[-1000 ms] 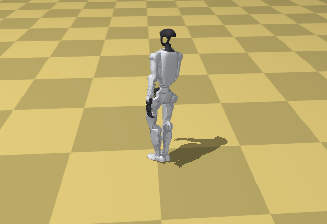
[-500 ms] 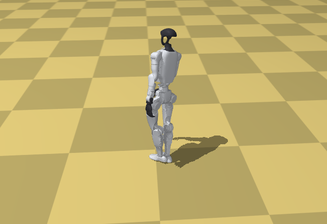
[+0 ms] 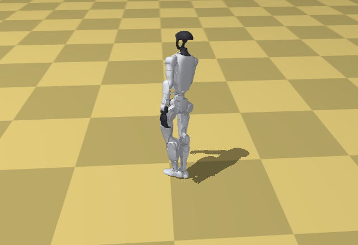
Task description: Upper body actions
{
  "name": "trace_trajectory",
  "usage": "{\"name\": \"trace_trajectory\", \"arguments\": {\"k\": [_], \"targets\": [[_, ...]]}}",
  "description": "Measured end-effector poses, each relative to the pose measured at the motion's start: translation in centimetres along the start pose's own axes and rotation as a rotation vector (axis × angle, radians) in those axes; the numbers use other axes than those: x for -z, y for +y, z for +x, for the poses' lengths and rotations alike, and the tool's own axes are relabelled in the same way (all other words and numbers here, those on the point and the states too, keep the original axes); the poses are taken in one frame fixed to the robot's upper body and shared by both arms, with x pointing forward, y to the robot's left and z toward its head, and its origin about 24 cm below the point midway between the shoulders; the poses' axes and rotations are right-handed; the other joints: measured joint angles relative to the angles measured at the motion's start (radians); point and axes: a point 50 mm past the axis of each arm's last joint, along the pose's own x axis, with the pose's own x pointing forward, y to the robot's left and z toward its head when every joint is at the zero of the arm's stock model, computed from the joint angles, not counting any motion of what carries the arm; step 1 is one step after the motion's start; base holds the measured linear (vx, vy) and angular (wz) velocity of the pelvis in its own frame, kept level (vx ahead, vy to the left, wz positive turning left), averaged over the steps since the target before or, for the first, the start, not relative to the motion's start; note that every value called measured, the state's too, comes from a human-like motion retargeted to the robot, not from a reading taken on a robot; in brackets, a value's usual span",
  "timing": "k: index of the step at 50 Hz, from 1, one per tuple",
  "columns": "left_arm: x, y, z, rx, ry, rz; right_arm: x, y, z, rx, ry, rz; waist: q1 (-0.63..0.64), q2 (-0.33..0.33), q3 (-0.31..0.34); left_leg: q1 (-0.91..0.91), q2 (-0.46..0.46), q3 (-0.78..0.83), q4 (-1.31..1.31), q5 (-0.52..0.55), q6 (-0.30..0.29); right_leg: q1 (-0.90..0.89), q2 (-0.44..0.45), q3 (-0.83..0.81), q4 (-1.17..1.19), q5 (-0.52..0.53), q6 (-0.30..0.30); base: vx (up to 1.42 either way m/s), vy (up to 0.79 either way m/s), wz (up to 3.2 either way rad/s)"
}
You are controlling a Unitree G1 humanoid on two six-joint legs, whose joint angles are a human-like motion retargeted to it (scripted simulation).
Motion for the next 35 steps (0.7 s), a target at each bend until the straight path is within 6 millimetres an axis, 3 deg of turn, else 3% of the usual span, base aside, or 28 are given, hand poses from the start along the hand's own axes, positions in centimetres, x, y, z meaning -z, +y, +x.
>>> {"name": "trace_trajectory", "arguments": {"k": [12,35], "targets": [[0.01,0.05,-0.01,-0.001,0.001,0.005,0.16,-0.08,0.03,-0.031,0.008,0.074,0.0,0.014,0.002,-0.003,0.001,0.003,0.002,0.0,0.0,-0.003,0.004,0.013,-0.002,0.007,-0.006,0.0,0.0,0.0],[-0.46,-0.01,0.02,-0.001,-0.015,0.023,-0.4,-0.24,0.05,-0.013,-0.027,0.044,-0.003,0.019,-0.002,-0.005,0.003,0.005,0.002,0.002,-0.001,-0.005,0.011,0.034,-0.005,0.015,-0.016,0.0,0.0,0.0]]}}
